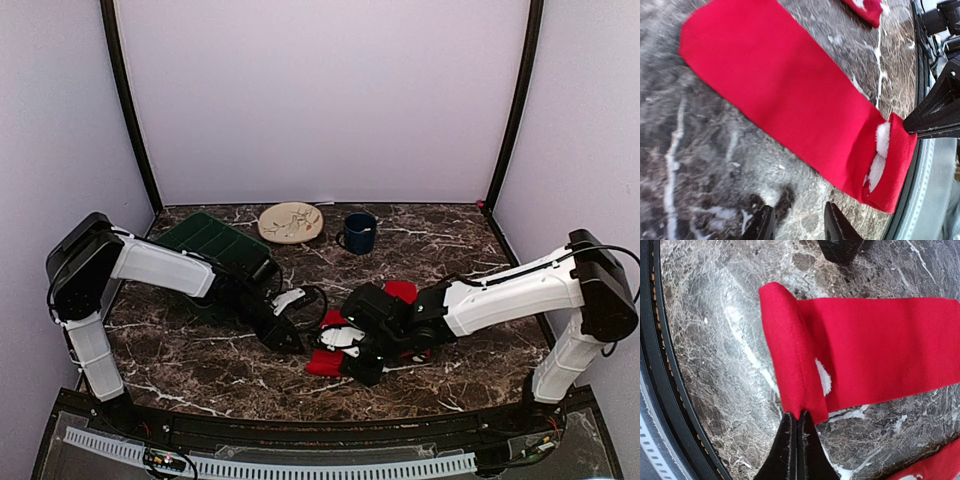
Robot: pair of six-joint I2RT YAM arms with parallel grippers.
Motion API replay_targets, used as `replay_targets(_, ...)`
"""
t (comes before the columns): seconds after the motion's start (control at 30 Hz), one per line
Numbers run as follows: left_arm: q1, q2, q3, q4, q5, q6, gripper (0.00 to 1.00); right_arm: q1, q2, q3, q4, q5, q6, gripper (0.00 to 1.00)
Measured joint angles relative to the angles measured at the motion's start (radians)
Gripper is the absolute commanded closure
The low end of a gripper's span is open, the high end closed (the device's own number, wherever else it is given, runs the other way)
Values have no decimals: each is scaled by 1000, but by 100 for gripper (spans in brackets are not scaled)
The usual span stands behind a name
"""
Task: Roll the socks
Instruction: Roll the sock at the center of the board.
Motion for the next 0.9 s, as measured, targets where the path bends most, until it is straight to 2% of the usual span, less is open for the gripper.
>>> replay_targets(0.4, -13, -198, -206, 277, -89, -93, 65, -92, 94, 71, -92, -220, -1, 100)
replay_targets(0.9, -158, -370, -345, 414, -232, -89, 67, -180, 115, 89, -120, -424, 16, 100)
